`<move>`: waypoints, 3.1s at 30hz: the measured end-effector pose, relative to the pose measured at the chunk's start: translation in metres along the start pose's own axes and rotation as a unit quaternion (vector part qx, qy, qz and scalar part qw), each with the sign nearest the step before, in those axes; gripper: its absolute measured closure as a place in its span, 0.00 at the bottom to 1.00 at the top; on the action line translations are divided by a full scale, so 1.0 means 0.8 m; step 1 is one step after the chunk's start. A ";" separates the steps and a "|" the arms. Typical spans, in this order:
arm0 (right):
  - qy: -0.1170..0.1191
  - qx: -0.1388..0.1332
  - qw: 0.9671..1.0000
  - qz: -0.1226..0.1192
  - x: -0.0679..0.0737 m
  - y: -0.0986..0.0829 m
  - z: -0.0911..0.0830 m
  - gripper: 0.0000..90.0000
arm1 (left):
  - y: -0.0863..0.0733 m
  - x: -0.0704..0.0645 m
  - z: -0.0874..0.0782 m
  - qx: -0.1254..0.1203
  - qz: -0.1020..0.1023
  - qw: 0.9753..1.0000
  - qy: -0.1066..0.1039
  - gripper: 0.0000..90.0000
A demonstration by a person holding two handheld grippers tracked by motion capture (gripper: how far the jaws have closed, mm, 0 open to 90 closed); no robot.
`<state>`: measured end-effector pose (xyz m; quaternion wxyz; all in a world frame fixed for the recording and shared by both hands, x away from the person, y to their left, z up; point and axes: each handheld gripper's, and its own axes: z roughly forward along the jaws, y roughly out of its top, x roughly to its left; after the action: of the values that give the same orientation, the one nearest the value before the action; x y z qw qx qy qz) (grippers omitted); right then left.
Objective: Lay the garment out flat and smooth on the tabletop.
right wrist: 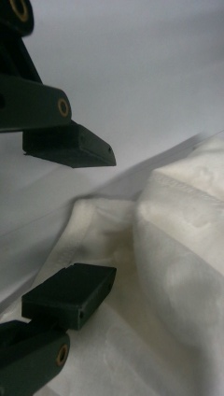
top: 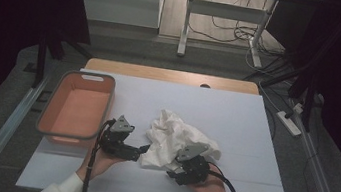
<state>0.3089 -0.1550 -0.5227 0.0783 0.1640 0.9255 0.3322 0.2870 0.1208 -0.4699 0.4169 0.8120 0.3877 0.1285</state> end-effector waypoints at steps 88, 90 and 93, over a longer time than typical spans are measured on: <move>-0.029 -0.105 0.991 0.073 -0.035 -0.054 -0.100 0.42 | -0.041 -0.089 0.046 0.133 0.191 0.960 -0.155 0.30; -0.029 -0.104 0.991 0.074 -0.035 -0.054 -0.100 0.42 | -0.041 -0.088 0.052 0.137 0.193 0.960 -0.149 0.30; -0.030 -0.104 0.991 0.075 -0.036 -0.054 -0.099 0.42 | -0.042 -0.088 0.059 0.143 0.197 0.960 -0.138 0.34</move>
<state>0.3046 -0.2433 -0.4882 0.0975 0.2337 0.8682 0.4268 0.2473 0.0534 -0.5170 0.3127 0.9332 0.1732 0.0381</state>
